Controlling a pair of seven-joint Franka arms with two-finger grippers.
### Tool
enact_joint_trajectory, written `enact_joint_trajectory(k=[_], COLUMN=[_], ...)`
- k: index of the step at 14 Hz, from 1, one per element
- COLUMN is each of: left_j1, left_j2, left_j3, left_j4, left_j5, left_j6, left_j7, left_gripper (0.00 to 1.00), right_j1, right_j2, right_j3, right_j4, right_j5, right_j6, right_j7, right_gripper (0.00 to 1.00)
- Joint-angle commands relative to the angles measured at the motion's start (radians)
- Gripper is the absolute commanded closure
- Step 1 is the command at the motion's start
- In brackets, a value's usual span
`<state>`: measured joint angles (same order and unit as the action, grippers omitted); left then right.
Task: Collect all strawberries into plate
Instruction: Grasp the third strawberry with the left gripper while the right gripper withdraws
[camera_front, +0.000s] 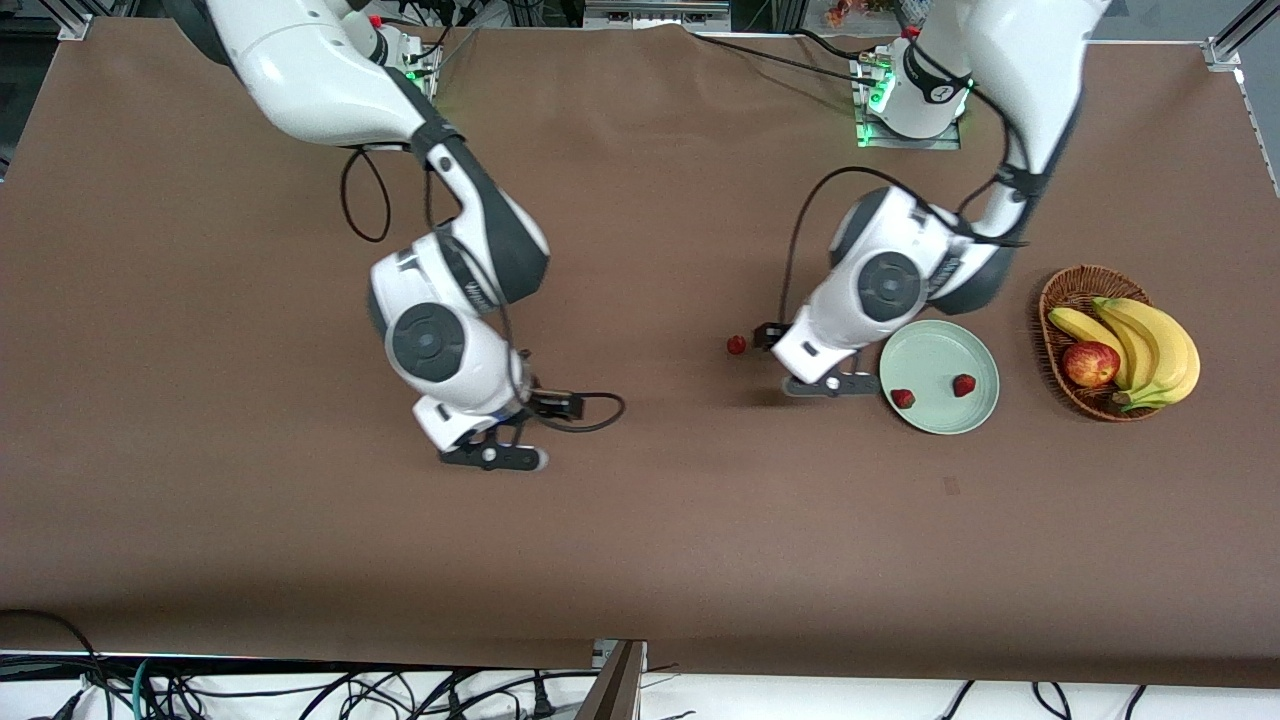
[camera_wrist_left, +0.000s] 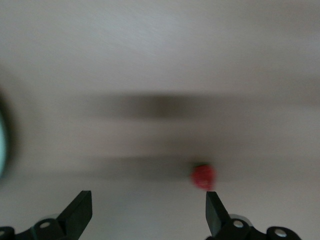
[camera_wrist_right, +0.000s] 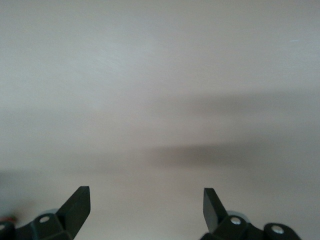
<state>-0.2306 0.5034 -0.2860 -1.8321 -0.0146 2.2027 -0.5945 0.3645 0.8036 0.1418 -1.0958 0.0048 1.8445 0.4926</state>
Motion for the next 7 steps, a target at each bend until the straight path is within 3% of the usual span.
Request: enact_joint_trajectory(k=[1,7], left_j1=[-0.058,-0.092], left_j2=[0.093,0.162], left_j3=[0.016,0.018], left_j4=[0.040,0.031], left_j5=[-0.005,0.001], left_j6=[0.064,0.149], left_j7=[-0.131,-0.154], left_gripper=[0.00,0.00], right_j1=[-0.082,-0.197], right_j2=[-0.085,-0.291], right_j3=[0.012,-0.004], right_j4=[-0.026,-0.073], right_j5=[0.001,-0.054], right_j6=[-0.163,-0.364], right_j7=[-0.161,-0.265], right_gripper=[0.00,0.00])
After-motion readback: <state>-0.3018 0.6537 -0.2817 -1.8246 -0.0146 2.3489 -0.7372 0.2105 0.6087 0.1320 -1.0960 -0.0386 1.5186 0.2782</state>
